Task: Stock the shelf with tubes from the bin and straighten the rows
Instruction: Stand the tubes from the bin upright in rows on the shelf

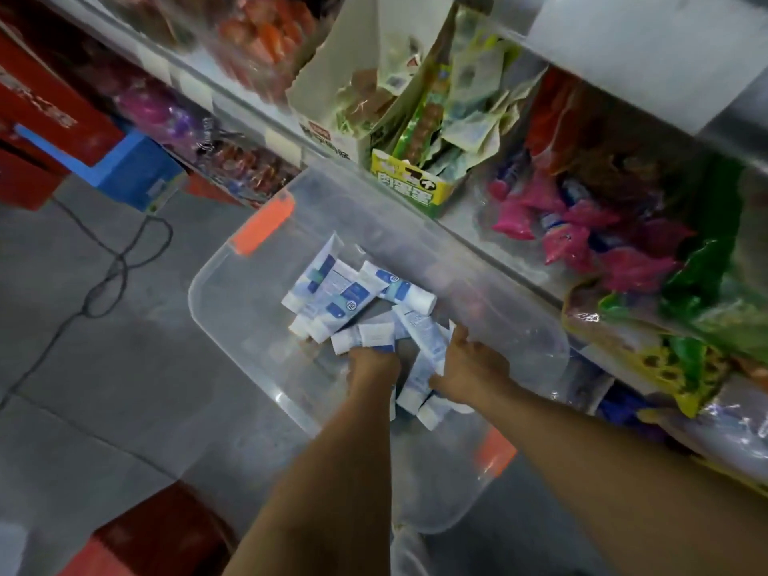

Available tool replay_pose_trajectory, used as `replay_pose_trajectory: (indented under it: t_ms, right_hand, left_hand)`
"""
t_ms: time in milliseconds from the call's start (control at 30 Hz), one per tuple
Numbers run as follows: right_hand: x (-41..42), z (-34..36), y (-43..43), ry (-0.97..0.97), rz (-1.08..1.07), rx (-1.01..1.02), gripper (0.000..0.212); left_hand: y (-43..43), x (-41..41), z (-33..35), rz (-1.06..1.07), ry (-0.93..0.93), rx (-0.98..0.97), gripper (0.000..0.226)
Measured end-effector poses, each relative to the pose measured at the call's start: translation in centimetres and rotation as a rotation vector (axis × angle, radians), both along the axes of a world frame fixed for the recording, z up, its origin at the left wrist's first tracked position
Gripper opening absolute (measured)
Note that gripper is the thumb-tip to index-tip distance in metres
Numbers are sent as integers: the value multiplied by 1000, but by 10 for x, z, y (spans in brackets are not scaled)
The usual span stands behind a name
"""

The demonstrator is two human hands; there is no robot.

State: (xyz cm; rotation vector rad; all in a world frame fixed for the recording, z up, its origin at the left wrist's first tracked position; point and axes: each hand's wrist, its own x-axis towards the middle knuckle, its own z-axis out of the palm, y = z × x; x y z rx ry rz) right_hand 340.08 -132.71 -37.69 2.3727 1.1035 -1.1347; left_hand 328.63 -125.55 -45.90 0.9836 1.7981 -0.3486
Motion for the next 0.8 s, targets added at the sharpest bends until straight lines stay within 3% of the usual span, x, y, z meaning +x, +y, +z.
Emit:
replay_pose_trajectory:
  t_ms: [200, 333, 467, 700, 800]
  right_hand:
    - [5, 1, 4, -5, 9, -101, 79]
    - [8, 36, 6, 14, -75, -35, 56]
    - [10, 90, -8, 92, -121, 107, 40]
    - [30, 187, -109, 387, -327, 503, 59]
    - [46, 231, -180, 507, -375, 672, 58]
  left_hand:
    - [-14, 1, 16, -247, 52, 99, 47]
    - [-18, 3, 52, -284, 6, 220, 41]
    - [-37, 4, 100, -105, -142, 295, 39]
    - [-125, 15, 205, 277, -495, 469, 20]
    - [-180, 32, 262, 385, -679, 513, 18]
